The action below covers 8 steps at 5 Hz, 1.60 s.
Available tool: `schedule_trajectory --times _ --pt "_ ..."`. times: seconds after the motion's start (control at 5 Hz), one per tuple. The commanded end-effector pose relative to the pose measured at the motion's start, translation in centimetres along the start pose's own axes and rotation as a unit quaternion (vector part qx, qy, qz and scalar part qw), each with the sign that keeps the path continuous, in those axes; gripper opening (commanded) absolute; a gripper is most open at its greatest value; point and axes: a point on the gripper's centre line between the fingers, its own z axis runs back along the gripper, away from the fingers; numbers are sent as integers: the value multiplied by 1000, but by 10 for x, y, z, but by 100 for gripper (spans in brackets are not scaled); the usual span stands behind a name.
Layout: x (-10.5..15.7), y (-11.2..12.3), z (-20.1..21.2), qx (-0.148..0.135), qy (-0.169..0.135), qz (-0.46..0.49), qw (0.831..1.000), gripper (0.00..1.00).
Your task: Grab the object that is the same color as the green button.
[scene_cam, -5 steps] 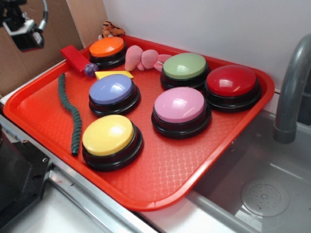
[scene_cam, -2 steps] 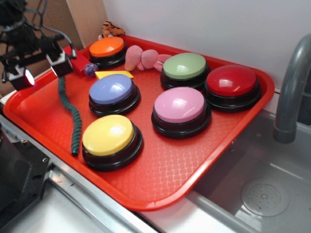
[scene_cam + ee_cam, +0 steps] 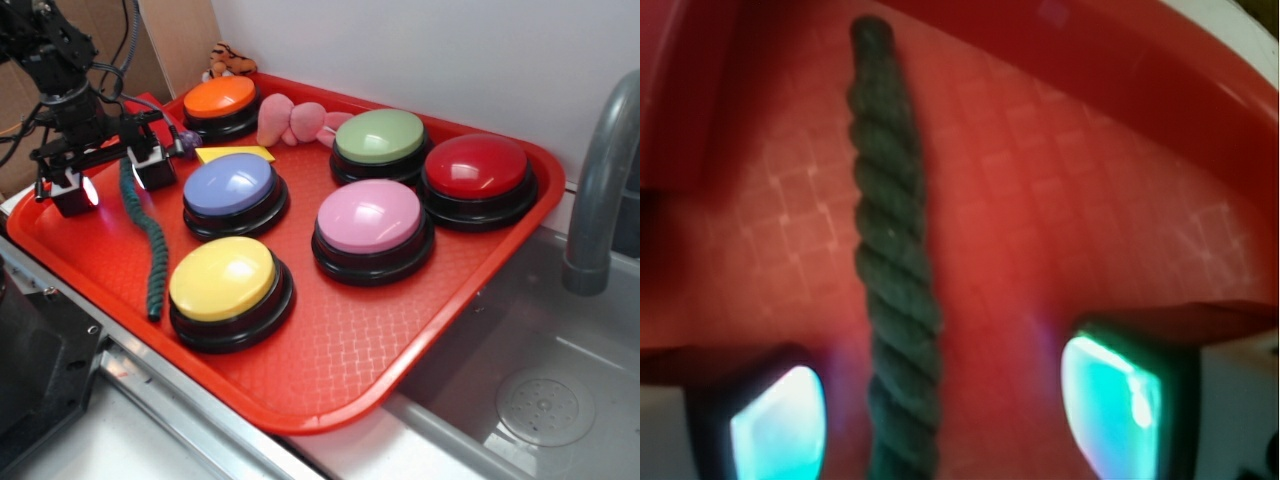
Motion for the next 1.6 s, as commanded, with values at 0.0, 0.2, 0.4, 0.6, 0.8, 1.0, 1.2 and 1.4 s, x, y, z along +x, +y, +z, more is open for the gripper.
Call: schedule_trajectory --times 0.0,0.2,0.4,0.6,0.8,1.0,1.2,1.4 --pt "-6 6 -3 -11 -20 -6 1000 0" --pt "-3 7 0 -8 -11 -22 1000 0" --pt "0 7 6 -5 -1 -48 999 0" --pt "3 2 25 9 15 -108 994 0" --pt "2 -3 46 17 16 -155 988 0" --pt "-12 -23 97 9 28 -277 960 0" --pt "-43 -48 150 -34 8 -391 920 0" --pt "-68 -64 181 -92 23 -459 883 0"
